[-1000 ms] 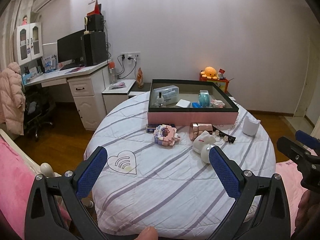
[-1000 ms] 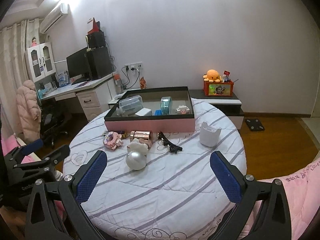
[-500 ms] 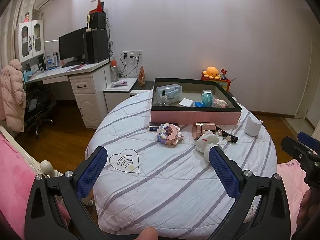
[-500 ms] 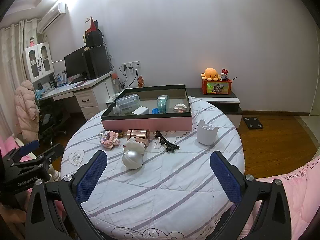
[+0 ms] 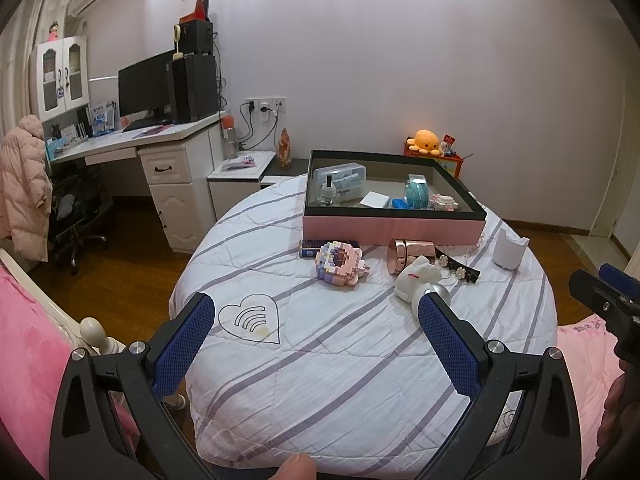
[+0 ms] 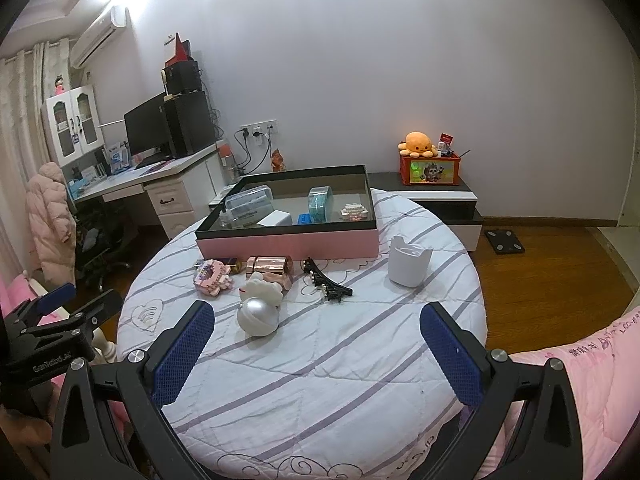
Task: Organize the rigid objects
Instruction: 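Withdraw both open grippers from the tray box back over the bed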
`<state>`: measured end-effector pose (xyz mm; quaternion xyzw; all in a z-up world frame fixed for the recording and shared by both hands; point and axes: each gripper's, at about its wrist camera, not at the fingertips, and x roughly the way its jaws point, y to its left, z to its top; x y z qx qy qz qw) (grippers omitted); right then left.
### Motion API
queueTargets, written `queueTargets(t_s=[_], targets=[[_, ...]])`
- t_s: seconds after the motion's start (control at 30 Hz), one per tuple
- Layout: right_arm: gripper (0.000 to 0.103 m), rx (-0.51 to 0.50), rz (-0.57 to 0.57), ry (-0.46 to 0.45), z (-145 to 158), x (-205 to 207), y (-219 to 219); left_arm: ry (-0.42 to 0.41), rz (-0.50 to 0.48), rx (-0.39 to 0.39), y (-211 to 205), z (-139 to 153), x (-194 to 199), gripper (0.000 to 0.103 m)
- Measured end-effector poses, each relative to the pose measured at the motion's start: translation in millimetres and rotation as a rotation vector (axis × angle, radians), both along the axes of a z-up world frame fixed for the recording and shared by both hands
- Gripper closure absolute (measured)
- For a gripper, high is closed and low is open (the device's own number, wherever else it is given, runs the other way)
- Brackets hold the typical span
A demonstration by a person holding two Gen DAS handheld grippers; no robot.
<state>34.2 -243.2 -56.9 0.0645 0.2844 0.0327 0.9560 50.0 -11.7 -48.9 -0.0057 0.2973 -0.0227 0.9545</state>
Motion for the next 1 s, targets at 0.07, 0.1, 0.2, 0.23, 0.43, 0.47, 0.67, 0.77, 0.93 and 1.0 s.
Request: queueTargets(t_s=[0.07,0.1,0.2,0.23,0.43,0.47,0.67,0.77,0.93,1.0], targets=[[0.0,-0.001,-0.006,0.003,0,1,-3,0.004,0.002,-0.001,1,-2,2,0.0],[0.0,-0.002,-0.007,0.004,-1,1,-3,0.006,0.002,0.0,2,-3,2,0.0],[0.0,-0.002,-0.011,0.005,-2,1,-5,0.016,0.003,0.001,2,-7,5,0.0],[0.0,-0.001,-0.012,0.008,-3,2,-6,0.022,0.003,0.001,2,-9,7,0.0],[0.0,0.005,-0.014,0.029,-9,6,-10,0.038,-0.002,0.005,0,-16,11,0.0],[0.0,0.006,-0.014,0.031,-10,7,-10,0.041,-0.004,0.005,-1,-17,13,0.0],[0.0,0.014,-0.019,0.049,-16,13,-13,0.077,-0.013,0.014,-8,-32,39,0.0],[0.0,0.017,-0.031,0.068,-22,20,-18,0.108,-0.013,0.029,-13,-45,60,0.0],[0.0,0.014,-0.053,0.108,-36,35,-27,0.157,-0.013,0.037,-17,-62,86,0.0],[0.0,0.014,-0.061,0.123,-41,42,-31,0.166,-0.009,0.035,-16,-67,94,0.0]])
